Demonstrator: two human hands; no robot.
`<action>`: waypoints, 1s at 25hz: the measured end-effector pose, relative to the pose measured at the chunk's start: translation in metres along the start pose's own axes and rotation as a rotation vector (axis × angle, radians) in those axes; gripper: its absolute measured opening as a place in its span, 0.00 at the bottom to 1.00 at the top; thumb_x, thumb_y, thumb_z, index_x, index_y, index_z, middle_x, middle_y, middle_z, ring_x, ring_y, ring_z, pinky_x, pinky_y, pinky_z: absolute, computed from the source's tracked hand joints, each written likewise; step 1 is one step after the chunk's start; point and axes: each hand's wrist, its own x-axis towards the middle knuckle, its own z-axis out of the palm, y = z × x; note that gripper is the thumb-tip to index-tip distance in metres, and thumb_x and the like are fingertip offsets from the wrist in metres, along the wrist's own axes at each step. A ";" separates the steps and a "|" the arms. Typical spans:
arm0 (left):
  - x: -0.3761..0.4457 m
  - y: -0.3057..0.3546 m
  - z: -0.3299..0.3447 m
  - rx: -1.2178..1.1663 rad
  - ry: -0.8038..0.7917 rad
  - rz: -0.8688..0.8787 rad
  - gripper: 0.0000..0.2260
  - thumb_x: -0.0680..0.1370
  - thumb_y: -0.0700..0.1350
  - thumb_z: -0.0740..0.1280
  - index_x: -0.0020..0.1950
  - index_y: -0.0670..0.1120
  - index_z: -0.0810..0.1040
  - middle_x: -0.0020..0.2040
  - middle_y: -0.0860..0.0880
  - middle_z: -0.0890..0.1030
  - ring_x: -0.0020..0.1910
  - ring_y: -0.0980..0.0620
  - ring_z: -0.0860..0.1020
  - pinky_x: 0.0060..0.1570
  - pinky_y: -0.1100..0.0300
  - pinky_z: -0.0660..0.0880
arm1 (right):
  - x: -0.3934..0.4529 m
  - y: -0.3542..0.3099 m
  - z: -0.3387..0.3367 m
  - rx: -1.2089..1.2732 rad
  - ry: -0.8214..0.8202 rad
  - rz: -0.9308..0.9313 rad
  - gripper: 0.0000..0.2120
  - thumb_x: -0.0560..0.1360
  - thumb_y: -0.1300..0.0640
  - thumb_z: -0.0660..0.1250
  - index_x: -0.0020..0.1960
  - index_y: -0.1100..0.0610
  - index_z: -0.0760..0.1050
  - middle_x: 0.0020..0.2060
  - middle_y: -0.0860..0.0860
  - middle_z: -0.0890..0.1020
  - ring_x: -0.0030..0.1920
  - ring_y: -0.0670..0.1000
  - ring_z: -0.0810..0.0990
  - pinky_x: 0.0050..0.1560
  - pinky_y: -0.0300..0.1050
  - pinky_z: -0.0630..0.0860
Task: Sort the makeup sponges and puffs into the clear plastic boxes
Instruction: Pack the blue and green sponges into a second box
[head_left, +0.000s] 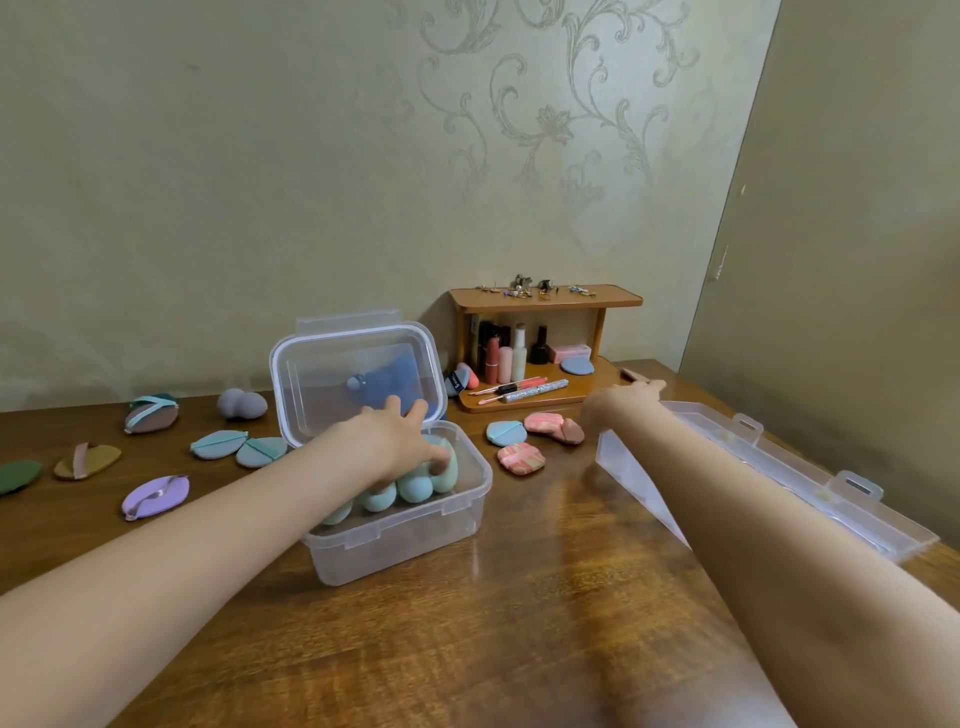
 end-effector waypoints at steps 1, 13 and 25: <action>0.000 0.000 0.000 0.035 0.018 0.019 0.27 0.76 0.36 0.61 0.69 0.58 0.59 0.74 0.39 0.50 0.68 0.33 0.60 0.62 0.45 0.70 | 0.003 0.001 0.000 -0.002 -0.030 0.028 0.26 0.79 0.43 0.48 0.74 0.50 0.60 0.73 0.54 0.63 0.75 0.61 0.54 0.72 0.64 0.47; -0.001 0.002 0.004 0.129 0.101 0.066 0.26 0.78 0.37 0.60 0.71 0.57 0.58 0.74 0.37 0.50 0.71 0.34 0.55 0.63 0.44 0.66 | -0.024 -0.024 -0.019 0.343 0.844 -0.364 0.18 0.78 0.51 0.57 0.66 0.55 0.65 0.62 0.61 0.69 0.62 0.60 0.69 0.62 0.56 0.67; -0.057 -0.038 0.043 -0.226 0.116 -0.083 0.33 0.78 0.41 0.62 0.76 0.50 0.46 0.70 0.42 0.57 0.65 0.40 0.64 0.64 0.50 0.65 | -0.117 -0.098 -0.024 1.277 -0.357 -1.070 0.19 0.75 0.60 0.67 0.62 0.66 0.69 0.50 0.57 0.78 0.49 0.52 0.80 0.53 0.45 0.79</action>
